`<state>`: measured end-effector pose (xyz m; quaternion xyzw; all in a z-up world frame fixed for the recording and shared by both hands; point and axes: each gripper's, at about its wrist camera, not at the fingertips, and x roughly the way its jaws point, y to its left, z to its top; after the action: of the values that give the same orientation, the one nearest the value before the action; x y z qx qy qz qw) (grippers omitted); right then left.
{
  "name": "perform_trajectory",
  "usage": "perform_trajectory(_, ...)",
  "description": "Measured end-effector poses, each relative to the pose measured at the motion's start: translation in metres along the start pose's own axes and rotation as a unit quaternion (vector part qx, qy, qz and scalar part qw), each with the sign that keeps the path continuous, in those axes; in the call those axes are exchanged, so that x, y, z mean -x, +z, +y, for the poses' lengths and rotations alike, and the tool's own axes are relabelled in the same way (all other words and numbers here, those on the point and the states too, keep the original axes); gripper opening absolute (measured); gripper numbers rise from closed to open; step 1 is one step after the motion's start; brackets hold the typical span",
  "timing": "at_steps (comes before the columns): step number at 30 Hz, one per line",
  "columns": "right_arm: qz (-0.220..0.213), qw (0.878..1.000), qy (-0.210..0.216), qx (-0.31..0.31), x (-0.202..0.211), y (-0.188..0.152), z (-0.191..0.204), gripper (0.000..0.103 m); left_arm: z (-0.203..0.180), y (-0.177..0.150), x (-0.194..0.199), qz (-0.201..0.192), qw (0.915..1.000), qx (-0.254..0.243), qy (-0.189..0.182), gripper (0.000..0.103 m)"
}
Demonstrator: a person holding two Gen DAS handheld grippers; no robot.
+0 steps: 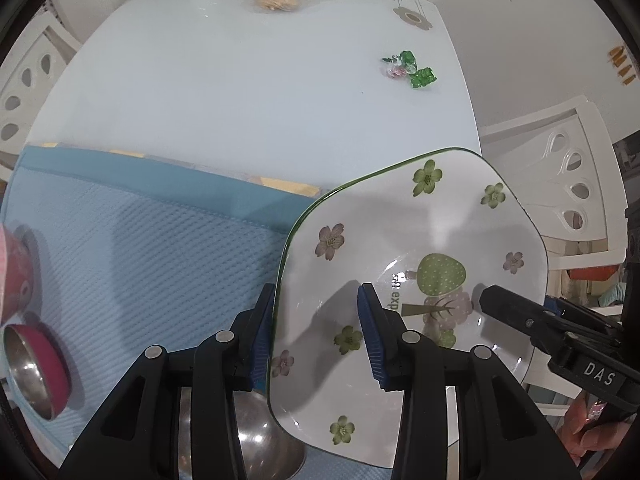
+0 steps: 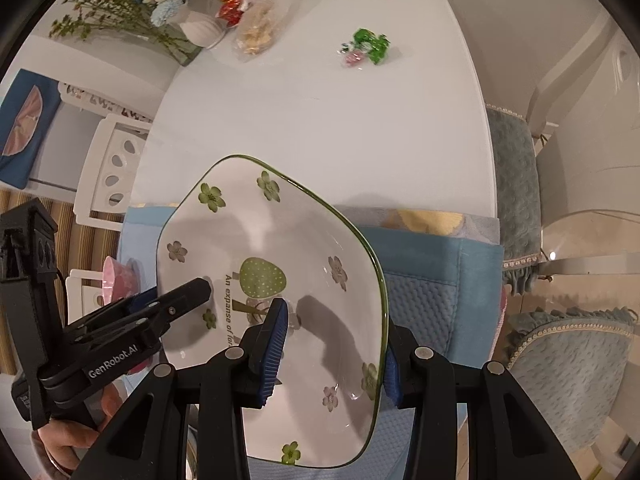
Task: Organize plates and bowls
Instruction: 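Lift the second tree-print plate off the mat with both grippers, then carry the held tree-print plate with both grippers toward the plate stack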
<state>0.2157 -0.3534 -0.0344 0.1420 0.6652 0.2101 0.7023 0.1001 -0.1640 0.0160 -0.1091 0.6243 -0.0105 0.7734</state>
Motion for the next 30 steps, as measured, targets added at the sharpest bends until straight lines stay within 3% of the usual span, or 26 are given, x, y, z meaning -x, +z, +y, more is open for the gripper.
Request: perform_trajectory(30,0.026,0.996,0.014,0.087,-0.008,-0.041,0.125,0.042,0.106,-0.07,0.068,-0.032,0.9955,0.088,0.01,0.037)
